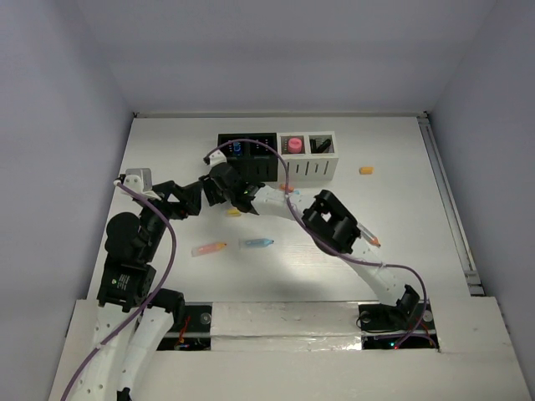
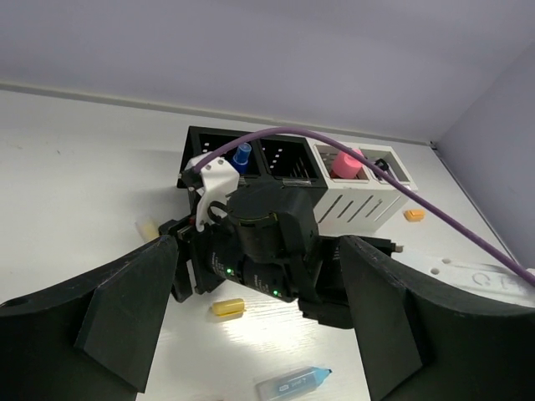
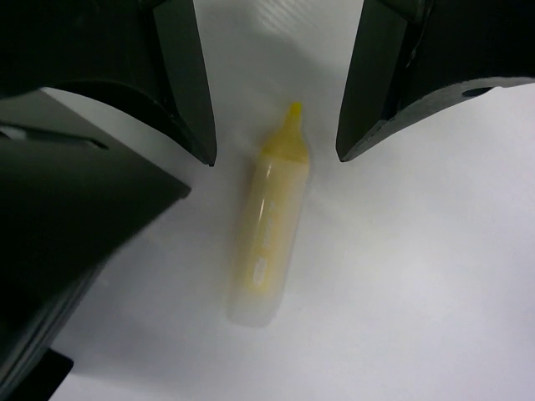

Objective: Sort the stationery into containers
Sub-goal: Pick up the pen from the center of the board.

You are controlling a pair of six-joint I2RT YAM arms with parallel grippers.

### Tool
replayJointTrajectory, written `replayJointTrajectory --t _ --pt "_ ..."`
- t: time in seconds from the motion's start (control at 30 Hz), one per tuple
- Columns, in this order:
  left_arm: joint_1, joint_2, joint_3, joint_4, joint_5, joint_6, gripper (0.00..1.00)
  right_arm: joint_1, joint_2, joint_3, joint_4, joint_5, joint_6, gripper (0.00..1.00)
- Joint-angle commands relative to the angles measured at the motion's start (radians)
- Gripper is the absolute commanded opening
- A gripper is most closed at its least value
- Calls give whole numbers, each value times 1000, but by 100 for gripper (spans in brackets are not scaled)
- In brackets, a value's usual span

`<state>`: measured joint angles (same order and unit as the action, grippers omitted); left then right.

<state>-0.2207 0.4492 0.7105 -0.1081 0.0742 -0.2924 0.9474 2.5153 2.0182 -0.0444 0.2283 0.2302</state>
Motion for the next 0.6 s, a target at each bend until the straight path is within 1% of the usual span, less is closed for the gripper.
replayJointTrajectory --t 0.0,0.23,0.33,0.37,0.43,0.47,0.5,0.57 --pt "6 -3 6 54 19 -4 75 14 54 72 -29 42 -17 65" --pt "6 -4 7 54 27 -2 75 33 109 129 -29 66 -29 61" --pt "6 -3 6 54 27 -4 75 33 125 137 -25 86 -35 51" --pt "6 -3 7 54 27 -2 75 33 123 125 -19 91 -37 46" --pt "6 -4 9 51 26 -4 75 33 120 113 -8 98 -46 43" --pt "6 -4 10 50 21 -4 75 42 116 105 9 106 -54 35" --pt "6 -6 9 51 21 -4 75 42 105 87 17 108 -58 30" --pt "6 -6 9 51 19 -4 75 42 90 59 34 112 -58 22"
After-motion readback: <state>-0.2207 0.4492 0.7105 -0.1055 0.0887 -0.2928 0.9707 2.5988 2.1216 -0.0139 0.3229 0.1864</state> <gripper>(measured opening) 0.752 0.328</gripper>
